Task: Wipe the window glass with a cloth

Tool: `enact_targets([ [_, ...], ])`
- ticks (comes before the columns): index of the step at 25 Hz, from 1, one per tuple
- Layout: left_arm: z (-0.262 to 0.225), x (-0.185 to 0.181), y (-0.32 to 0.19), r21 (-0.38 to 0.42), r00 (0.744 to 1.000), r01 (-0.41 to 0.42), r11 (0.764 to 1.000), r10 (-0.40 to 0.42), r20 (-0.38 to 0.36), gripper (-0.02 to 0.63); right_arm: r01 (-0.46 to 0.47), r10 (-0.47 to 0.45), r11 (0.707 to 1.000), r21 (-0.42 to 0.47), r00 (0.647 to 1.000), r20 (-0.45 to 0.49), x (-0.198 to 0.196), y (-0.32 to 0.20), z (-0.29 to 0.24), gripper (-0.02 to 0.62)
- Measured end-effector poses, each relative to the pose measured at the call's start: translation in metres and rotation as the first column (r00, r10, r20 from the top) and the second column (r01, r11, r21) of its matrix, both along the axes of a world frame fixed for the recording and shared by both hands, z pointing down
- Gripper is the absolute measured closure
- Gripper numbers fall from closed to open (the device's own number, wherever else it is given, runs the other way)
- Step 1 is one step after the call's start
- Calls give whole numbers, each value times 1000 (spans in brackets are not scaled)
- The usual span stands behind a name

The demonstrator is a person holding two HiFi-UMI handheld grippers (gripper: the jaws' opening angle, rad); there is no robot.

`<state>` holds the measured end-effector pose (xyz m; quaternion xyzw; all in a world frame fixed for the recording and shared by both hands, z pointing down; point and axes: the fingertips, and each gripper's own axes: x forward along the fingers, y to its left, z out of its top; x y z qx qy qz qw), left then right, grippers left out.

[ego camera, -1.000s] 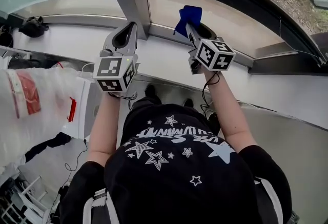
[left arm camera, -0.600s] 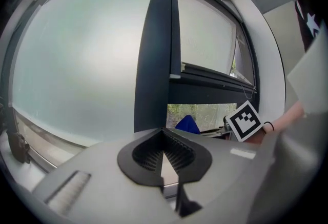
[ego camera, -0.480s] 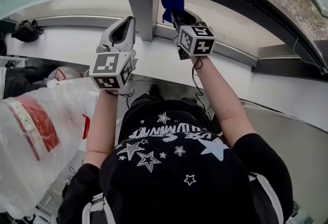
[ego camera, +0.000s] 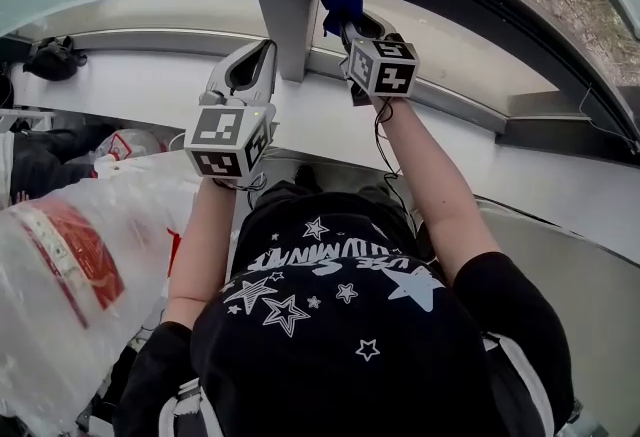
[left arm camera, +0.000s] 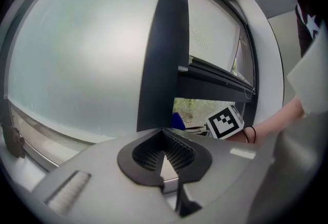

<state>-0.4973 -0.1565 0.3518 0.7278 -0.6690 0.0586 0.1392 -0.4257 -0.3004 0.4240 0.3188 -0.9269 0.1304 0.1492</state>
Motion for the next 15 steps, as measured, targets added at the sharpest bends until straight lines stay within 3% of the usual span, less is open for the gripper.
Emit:
enact_targets([
  [7,-1,36,-20,-12,999,-46,999,46,8,597,-67,67,997,-29,998,8,55,-18,2,520],
  [15,-9,112,-53,-12,994,-108,994,108,33,597,-185,186,981,-64,982,17,169,-42,4,522],
])
